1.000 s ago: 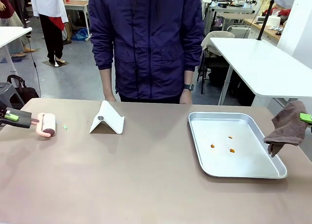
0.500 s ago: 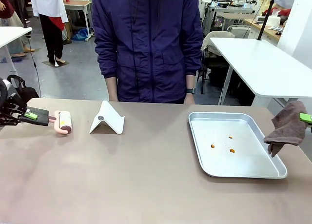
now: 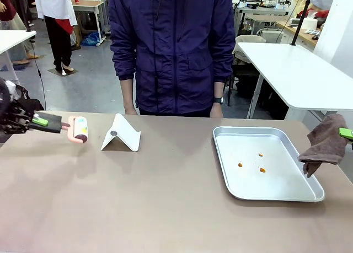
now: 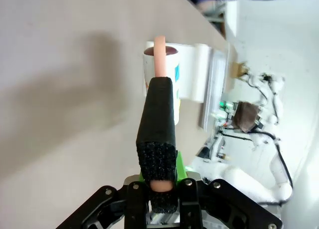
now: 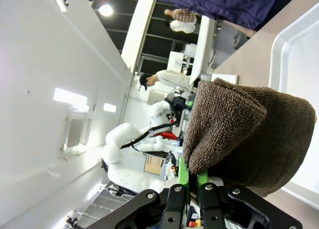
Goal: Clean the surface of the table.
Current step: If a person points to the right, clean the right side of the table with your right hand, and if they point to the left, clean the left side with your left hand.
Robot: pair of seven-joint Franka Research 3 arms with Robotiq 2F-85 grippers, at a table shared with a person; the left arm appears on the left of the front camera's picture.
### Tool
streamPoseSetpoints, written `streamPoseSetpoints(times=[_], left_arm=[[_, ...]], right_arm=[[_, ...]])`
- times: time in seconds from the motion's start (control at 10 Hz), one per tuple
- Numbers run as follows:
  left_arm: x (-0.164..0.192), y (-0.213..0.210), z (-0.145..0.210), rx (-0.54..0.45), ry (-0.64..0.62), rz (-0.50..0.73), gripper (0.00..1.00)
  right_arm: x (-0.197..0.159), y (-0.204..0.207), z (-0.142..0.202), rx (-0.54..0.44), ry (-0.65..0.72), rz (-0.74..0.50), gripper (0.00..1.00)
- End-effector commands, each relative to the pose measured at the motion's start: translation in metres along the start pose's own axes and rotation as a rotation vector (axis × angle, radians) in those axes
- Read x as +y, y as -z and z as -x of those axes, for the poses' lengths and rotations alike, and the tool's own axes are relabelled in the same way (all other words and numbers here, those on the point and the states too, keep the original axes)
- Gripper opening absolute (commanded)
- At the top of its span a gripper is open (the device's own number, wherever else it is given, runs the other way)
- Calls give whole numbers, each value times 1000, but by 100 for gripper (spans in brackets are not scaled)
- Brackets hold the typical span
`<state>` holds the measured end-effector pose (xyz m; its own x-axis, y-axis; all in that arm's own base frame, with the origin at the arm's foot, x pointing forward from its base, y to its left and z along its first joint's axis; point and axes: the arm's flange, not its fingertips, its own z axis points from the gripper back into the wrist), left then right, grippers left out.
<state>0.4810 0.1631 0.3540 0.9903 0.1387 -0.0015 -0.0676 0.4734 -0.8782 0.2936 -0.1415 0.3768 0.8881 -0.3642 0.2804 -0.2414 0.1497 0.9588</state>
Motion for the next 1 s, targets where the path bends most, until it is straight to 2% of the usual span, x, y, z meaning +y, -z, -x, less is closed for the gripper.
streamPoseSetpoints(times=[0.0, 0.3, 0.6, 0.7, 0.9], left_arm=[[-38, -48, 67, 2, 106, 133, 21], [-56, -114, 165, 191, 245, 221, 21], [-18, -158, 236, 201, 267, 260, 21], [1, -174, 250, 174, 258, 319, 21], [27, -194, 256, 106, 218, 360, 21]], right_arm=[[3, 2, -2, -7, 9, -3, 0], [3, 2, -2, -7, 9, -3, 0], [3, 2, -2, -7, 9, -3, 0], [3, 2, -2, -7, 9, -3, 0], [3, 2, -2, -7, 9, -3, 0]])
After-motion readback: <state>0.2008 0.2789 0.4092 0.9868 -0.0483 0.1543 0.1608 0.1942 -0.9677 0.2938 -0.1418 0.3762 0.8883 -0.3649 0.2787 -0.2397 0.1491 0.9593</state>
